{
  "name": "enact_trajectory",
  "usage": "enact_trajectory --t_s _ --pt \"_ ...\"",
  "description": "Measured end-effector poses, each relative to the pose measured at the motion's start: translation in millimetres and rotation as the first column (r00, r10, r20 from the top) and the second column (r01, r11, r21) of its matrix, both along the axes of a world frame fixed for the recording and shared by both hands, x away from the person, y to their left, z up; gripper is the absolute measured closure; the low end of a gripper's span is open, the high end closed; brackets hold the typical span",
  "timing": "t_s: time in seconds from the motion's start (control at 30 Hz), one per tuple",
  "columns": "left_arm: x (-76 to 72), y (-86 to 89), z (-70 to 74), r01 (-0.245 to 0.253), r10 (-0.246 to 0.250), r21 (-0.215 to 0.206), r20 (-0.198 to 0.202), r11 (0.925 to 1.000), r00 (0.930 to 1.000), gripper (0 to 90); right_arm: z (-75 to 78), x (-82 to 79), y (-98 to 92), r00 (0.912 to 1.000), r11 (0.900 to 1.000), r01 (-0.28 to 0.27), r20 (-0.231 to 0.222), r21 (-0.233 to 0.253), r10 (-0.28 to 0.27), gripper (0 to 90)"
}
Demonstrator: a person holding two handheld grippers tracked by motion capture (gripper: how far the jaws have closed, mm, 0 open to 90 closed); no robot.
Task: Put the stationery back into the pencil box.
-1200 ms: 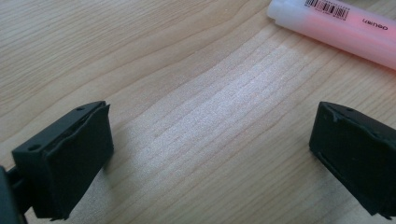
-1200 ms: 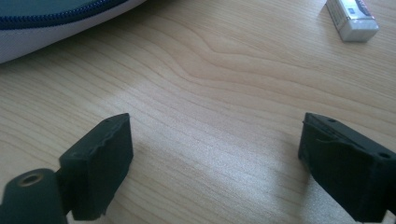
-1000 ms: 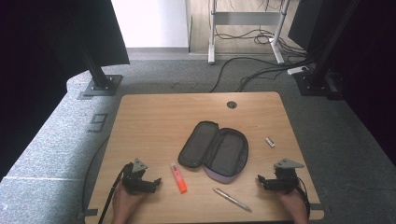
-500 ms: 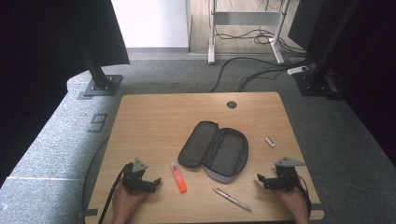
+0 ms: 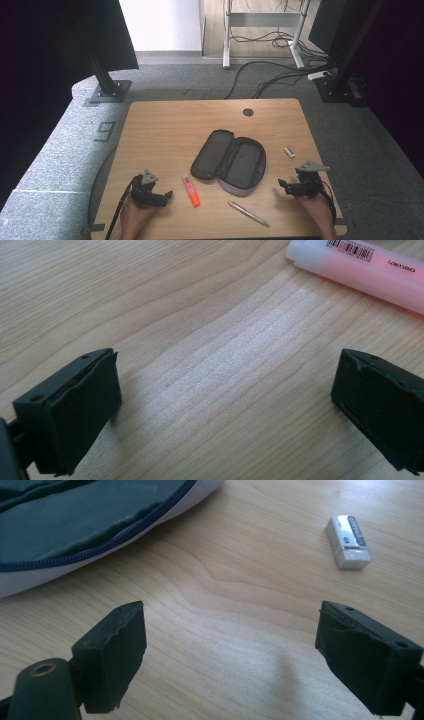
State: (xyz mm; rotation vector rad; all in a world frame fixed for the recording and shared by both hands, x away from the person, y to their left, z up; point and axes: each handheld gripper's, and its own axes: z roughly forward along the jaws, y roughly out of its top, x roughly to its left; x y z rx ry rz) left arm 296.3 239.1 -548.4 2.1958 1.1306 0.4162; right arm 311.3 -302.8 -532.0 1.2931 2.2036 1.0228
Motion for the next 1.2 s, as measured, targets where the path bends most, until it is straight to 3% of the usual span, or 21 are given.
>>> enact_trajectory --t_s 0.3,0.6,0.93,1.2 --pt "0.0 0.0 0.0 0.0 0.0 0.0 0.0 1.0 1.0 0.0 9.6 11.2 -4.9 1.0 0.999 0.0 0.007 -0.032 0.001 15.6" --pt "0.0 0.0 0.0 0.0 0.0 0.0 0.0 1.0 1.0 0.0 19.4 27.0 -11.0 1.0 0.999 -0.002 0.004 -0.032 0.002 20.2" --pt "0.0 0.0 0.0 0.0 0.0 0.0 0.0 1.0 1.0 0.0 29.8 47.5 -12.7 0.9996 1.0 0.026 0.012 0.007 -0.026 20.7" --pt "0.0 0.0 0.0 0.0 0.0 0.0 0.0 1.0 1.0 0.0 30.3 68.6 -20.7 0.999 0.998 0.044 0.001 -0.042 -0.044 26.9"
